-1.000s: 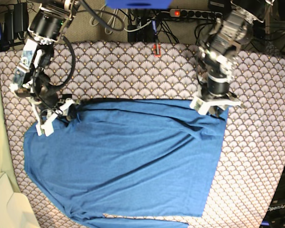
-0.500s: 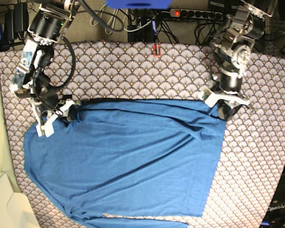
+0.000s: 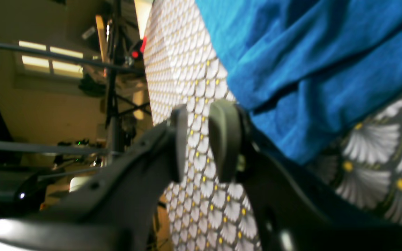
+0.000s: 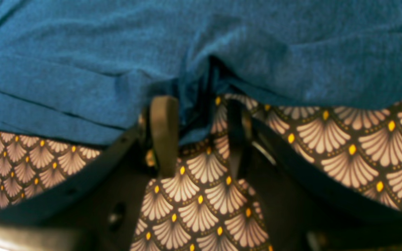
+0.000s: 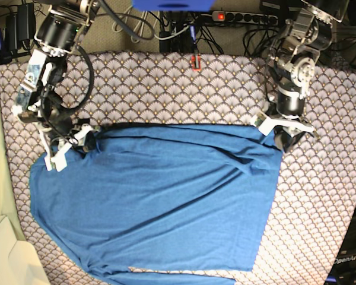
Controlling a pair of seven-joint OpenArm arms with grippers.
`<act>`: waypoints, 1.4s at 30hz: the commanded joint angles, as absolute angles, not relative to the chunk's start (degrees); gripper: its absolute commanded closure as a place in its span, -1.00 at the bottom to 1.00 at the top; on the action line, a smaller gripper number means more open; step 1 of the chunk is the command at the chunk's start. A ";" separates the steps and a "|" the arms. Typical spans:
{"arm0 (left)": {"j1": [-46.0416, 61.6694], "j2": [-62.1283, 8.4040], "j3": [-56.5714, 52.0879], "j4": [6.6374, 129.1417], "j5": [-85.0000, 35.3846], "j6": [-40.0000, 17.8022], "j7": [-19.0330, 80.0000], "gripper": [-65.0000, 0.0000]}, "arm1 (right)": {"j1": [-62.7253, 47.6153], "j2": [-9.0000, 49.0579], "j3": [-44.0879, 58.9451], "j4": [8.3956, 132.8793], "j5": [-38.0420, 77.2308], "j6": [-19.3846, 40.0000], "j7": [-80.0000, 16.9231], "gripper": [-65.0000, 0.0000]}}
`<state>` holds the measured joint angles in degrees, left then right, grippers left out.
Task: Fold the T-shirt properly
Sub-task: 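Open the left gripper and regrasp the blue shirt's folded edge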
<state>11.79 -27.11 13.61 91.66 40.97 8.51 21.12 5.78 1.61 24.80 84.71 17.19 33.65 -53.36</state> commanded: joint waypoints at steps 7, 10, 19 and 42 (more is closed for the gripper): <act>11.56 -28.62 13.41 92.00 41.89 9.45 20.18 0.00 | 6.73 2.86 24.66 85.76 18.24 34.33 -52.00 0.25; 11.56 -30.11 13.58 91.56 41.89 9.45 20.18 -0.07 | 6.81 2.86 24.66 85.76 18.24 34.33 -52.00 0.25; 11.65 -38.73 23.25 87.16 41.89 9.45 14.02 -0.14 | 7.08 2.86 24.57 85.76 18.24 34.33 -52.00 0.25; 9.01 -34.24 16.84 86.99 41.80 -12.18 12.53 -0.14 | 7.16 2.86 24.57 85.76 18.24 34.33 -52.00 0.25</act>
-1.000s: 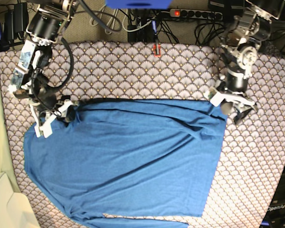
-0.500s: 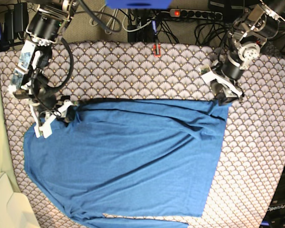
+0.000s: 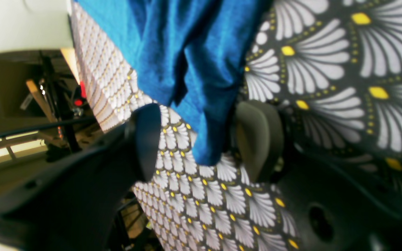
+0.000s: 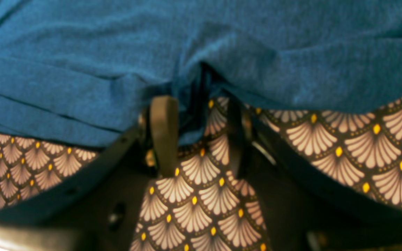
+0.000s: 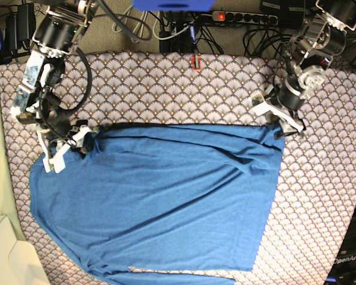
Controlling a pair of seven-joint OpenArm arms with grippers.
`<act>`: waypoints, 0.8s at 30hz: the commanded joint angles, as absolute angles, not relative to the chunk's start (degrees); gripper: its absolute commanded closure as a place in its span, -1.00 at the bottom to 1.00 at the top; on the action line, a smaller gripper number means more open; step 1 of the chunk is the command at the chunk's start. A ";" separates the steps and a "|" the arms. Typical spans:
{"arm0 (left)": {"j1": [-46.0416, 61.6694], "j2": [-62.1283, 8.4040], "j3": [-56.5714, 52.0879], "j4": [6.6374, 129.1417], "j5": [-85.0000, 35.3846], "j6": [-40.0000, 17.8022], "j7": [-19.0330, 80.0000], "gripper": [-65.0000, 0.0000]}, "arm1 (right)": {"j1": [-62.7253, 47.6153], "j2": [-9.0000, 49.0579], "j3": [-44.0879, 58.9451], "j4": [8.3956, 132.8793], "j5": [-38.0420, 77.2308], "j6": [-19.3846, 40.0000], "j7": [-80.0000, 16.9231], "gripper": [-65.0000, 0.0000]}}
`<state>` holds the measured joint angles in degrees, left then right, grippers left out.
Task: Fold the T-shirt properly
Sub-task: 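Open the left gripper and regrasp the blue shirt's folded edge, then open the right gripper and regrasp the folded edge at its corner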
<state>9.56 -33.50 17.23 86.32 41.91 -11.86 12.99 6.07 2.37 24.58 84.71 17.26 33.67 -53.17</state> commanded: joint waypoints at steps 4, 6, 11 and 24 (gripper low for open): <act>8.40 -34.15 16.84 86.90 41.80 -14.20 12.62 -0.14 | 7.16 2.86 24.57 85.76 18.24 34.33 -52.00 0.25; 7.87 -34.15 16.84 86.55 41.80 -14.20 14.02 -0.14 | 7.16 2.86 24.57 85.76 18.24 34.33 -52.00 0.25; 4.62 -32.04 17.10 83.12 41.80 -14.55 19.91 -0.13 | 7.16 2.86 24.66 85.76 18.24 34.33 -52.00 0.25; 4.62 -31.87 17.27 85.41 41.89 -14.55 19.82 -0.04 | 5.23 3.91 22.73 93.93 18.24 34.33 -52.00 0.25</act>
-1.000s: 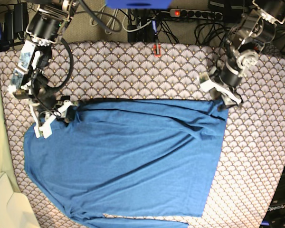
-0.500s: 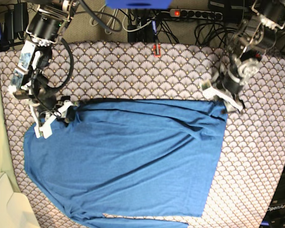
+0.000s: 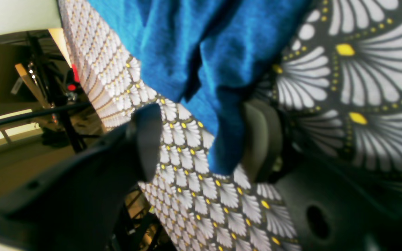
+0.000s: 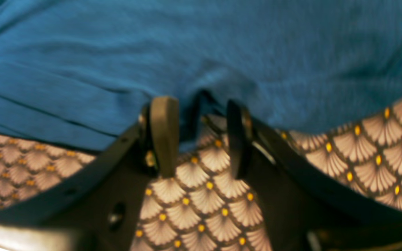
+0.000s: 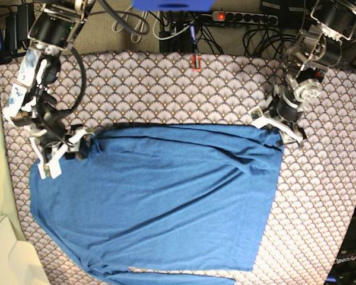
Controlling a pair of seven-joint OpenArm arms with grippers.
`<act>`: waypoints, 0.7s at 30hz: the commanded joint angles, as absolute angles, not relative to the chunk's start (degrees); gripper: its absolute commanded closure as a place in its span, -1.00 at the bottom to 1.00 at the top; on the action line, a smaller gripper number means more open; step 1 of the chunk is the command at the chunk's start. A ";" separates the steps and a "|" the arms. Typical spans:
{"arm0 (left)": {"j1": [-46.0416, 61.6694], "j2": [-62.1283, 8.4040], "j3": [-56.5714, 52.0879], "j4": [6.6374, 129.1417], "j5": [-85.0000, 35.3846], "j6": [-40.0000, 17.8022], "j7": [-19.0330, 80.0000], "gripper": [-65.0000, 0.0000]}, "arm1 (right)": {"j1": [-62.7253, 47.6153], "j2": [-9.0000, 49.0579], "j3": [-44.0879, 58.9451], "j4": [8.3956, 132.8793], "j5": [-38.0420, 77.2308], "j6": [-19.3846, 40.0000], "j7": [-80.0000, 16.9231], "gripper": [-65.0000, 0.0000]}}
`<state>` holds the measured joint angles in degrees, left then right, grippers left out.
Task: Fold the T-shirt properly
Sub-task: 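Open the right gripper and regrasp the folded edge at its corner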
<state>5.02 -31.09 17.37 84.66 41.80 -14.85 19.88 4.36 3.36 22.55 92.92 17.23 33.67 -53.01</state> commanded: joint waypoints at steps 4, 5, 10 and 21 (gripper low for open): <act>4.62 -31.87 17.36 85.41 41.89 -14.64 19.82 0.22 | 4.26 1.27 23.43 97.63 18.24 34.33 -52.09 0.24; 4.62 -31.87 17.36 85.41 41.89 -14.64 19.82 0.26 | 3.82 0.13 25.01 98.24 18.24 34.33 -52.09 0.24; 4.62 -31.87 17.36 85.23 41.89 -14.64 19.82 0.43 | 3.21 -3.56 27.65 100.09 18.15 34.33 -52.97 0.24; 4.88 -32.22 17.36 85.32 41.89 -14.64 19.65 0.46 | -5.41 12.35 13.49 100.79 17.80 34.33 -38.02 0.25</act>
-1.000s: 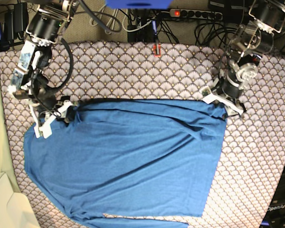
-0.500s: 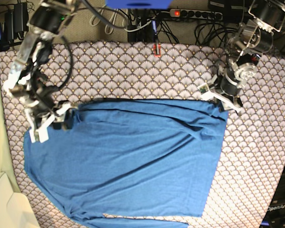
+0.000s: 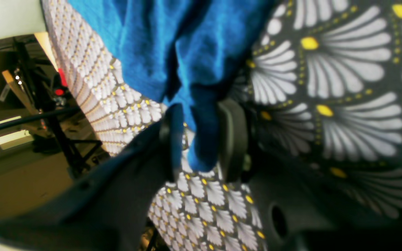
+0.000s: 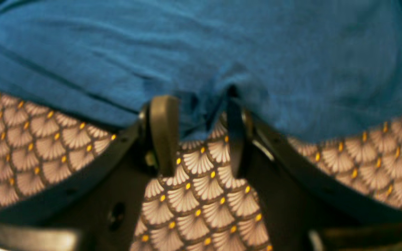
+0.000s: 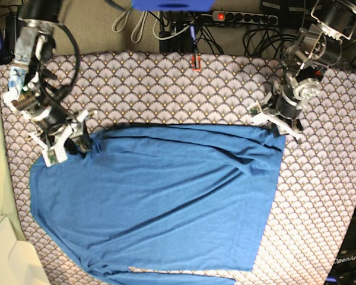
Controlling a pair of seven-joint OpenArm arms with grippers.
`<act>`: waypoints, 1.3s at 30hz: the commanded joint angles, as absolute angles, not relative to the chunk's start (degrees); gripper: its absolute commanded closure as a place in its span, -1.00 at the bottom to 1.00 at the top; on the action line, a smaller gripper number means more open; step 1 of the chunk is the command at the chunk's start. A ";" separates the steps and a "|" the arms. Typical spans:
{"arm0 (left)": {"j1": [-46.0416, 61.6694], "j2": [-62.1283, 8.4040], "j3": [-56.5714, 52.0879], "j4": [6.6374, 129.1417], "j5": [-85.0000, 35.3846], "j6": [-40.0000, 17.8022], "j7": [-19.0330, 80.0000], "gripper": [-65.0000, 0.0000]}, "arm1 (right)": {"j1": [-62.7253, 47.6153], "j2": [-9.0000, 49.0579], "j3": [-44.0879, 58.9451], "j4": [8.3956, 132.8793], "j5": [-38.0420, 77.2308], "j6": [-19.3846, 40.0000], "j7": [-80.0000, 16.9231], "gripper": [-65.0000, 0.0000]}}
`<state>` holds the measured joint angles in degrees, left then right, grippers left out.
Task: Fold the T-shirt properly
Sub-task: 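Open the right gripper and regrasp the folded edge at its corner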
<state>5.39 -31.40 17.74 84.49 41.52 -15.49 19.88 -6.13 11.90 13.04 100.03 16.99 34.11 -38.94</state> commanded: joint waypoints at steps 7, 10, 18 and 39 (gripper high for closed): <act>4.88 -32.22 17.27 85.23 41.89 -14.64 16.75 0.45 | -9.80 19.82 6.02 92.62 -0.31 34.15 -18.86 0.26; 5.05 -32.40 17.10 84.79 41.89 -14.64 10.95 0.45 | -10.15 18.07 5.93 88.75 -13.67 34.15 -9.89 0.25; 5.49 -32.31 17.01 84.62 41.89 -14.64 8.75 0.45 | -9.63 11.91 10.24 86.90 -36.26 34.07 6.11 0.25; 5.49 -32.31 17.01 84.53 41.89 -14.64 8.75 0.44 | -11.03 11.56 9.71 82.24 -65.27 19.47 21.32 0.24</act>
